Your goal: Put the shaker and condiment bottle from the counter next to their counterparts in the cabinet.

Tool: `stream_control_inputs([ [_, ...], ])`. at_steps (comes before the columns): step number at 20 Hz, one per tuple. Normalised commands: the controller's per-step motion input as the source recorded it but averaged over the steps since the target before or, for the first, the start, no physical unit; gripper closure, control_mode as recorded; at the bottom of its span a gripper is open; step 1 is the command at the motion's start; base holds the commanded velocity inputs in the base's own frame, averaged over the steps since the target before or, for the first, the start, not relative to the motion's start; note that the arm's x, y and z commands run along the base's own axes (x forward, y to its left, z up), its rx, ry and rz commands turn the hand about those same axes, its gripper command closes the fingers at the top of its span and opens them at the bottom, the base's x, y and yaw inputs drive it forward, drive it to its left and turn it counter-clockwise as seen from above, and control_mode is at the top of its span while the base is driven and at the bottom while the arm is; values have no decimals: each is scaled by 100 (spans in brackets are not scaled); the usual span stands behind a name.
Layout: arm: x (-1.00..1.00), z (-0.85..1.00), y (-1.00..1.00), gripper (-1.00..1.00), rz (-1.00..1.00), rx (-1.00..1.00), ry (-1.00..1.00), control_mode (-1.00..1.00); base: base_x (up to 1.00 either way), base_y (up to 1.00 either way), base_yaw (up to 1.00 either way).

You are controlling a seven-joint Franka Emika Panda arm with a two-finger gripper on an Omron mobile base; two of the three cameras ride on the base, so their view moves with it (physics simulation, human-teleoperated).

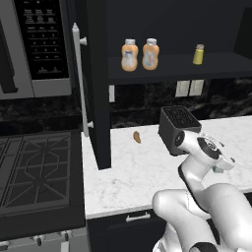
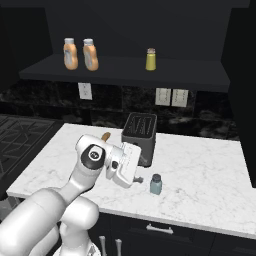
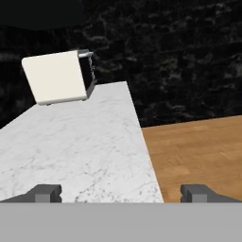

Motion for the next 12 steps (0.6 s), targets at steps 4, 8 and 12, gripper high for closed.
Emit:
stream_control_inputs([
  [4,-8,-56,-13,-100,0,-7,-6,-100,0,0,0],
  [8,-20,-77,-22,-100,1,-14,-1,-100,0,0,0],
  [12,0,-46,-1,-100,3,-2,0,-100,0,0,0],
])
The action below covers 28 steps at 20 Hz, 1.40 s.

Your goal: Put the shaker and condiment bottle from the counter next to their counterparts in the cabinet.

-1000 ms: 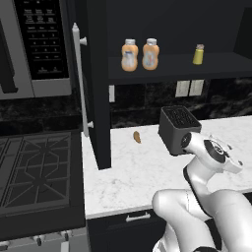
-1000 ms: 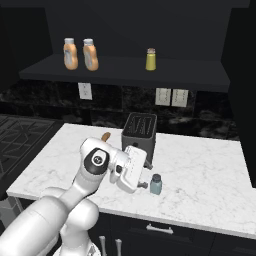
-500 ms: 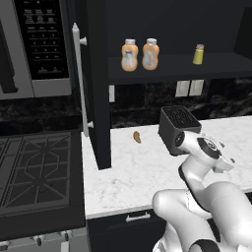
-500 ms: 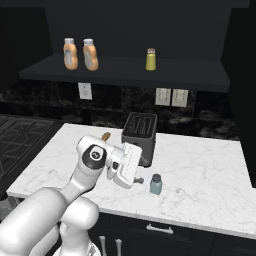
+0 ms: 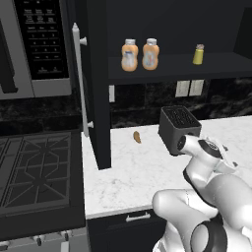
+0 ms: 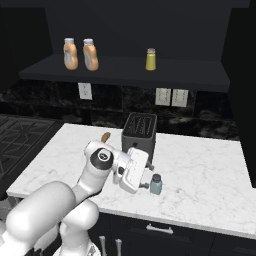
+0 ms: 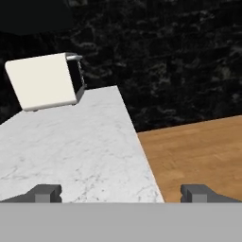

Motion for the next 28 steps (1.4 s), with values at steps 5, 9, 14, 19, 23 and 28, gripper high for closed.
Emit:
stream_control_inputs([
  [5,0,-62,3,-100,7,-3,0,-100,0,0,0],
  [9,0,-51,2,-100,6,-2,0,-100,0,0,0],
  [14,0,-29,0,-100,2,-1,-2,-100,0,0,0],
  [19,13,-5,0,-100,1,0,-4,-100,0,0,0],
  [23,19,0,0,-100,1,0,-2,-100,0,0,0],
  [28,18,-5,-2,-100,4,0,0,-100,0,0,0],
])
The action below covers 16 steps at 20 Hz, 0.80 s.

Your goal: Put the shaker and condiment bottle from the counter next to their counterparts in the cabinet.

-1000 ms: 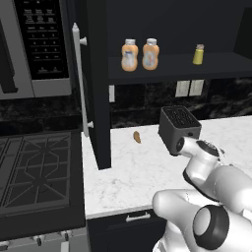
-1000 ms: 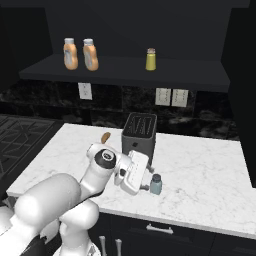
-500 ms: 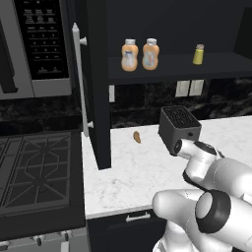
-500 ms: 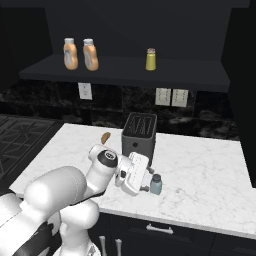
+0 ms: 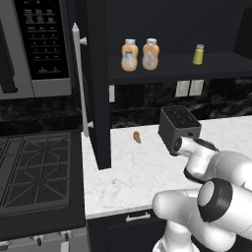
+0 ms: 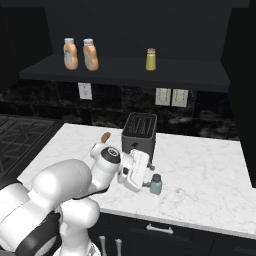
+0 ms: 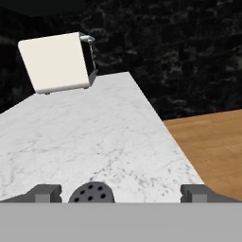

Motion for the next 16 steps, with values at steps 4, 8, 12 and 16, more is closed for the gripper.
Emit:
stream_control_inputs([
  [4,10,-22,-12,-100,6,0,-1,-100,0,0,0],
  [8,0,-28,-12,-100,5,0,-2,-100,0,0,0],
  [12,0,-21,-7,-100,3,0,-3,-100,0,0,0],
  [16,1,-12,0,-100,0,0,-4,-100,0,0,0],
])
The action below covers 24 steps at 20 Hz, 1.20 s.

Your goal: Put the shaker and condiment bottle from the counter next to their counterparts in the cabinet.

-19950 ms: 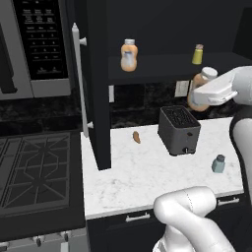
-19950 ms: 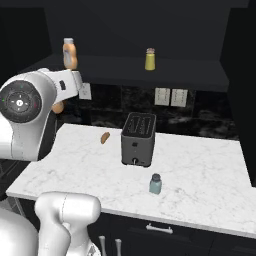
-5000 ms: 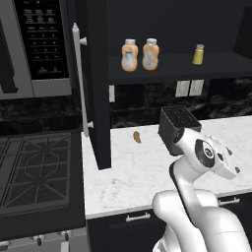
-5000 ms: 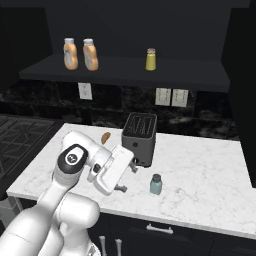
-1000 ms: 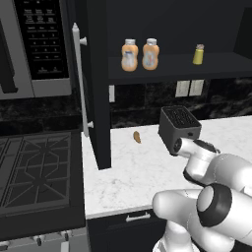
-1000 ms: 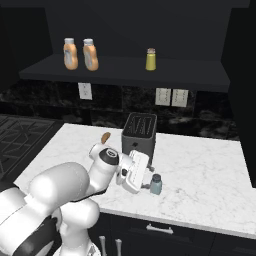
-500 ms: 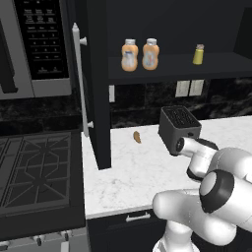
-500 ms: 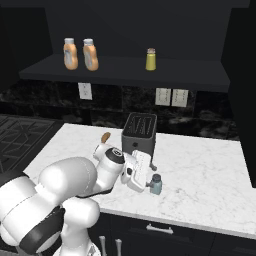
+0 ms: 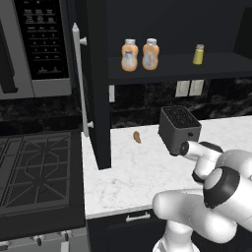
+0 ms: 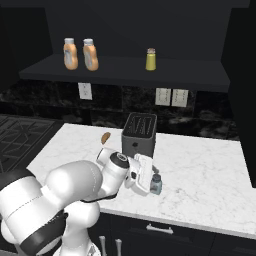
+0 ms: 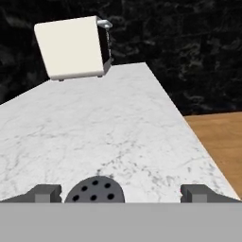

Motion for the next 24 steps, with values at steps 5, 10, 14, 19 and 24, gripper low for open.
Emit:
stream_control_inputs([
  [5,7,-11,0,-100,1,0,-5,-100,0,0,0],
  [10,11,-5,1,-100,4,0,-5,-100,0,0,0],
  [14,16,0,16,-100,7,0,-3,-100,0,0,0],
  [19,16,-3,20,-100,7,0,0,-100,0,0,0],
  [24,13,-22,-2,-100,1,0,0,-100,0,0,0],
])
